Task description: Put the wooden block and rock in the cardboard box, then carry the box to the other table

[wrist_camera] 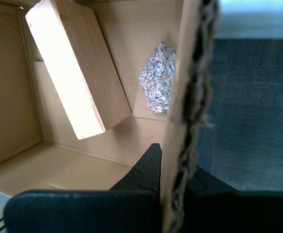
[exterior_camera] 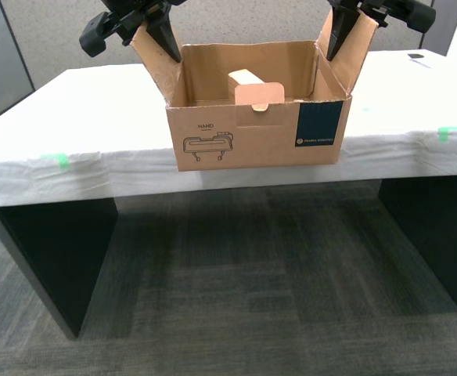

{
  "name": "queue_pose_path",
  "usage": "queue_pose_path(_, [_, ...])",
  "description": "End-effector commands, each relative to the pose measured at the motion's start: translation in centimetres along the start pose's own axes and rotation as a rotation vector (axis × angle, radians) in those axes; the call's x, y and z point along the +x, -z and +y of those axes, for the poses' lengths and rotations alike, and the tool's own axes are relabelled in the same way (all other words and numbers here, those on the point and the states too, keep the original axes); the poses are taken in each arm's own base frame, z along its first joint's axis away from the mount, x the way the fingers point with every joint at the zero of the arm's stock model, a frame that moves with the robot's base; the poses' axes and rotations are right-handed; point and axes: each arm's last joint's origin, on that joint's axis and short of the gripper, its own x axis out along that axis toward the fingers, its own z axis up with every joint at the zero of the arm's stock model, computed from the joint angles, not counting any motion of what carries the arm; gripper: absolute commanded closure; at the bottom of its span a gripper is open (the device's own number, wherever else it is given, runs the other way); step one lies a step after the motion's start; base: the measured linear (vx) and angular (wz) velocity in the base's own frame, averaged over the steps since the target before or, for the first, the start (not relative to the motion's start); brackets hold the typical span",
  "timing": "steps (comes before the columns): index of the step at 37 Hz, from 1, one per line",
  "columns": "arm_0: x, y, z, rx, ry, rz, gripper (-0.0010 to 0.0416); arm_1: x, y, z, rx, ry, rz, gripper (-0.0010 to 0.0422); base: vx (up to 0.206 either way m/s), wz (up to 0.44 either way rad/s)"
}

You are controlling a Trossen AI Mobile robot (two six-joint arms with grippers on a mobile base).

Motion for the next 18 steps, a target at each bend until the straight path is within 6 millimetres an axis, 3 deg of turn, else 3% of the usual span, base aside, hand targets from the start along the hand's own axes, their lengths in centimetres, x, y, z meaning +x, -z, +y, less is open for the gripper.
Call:
queue_pose_path(1, [-0.03,-0.05,0.21,-0.018,-0.028,-0.002,0.0406,-0.01,0.14,-0.2,0.003,0.028,0.021,0.0413,0.145,-0.007])
queue_pose_path(18, [-0.03,-0.05,0.21,-0.019,-0.028,-0.003,0.0406,-0.01,0.39,-0.13,-0.012,0.019,0.046,0.0413,0.145,0.004])
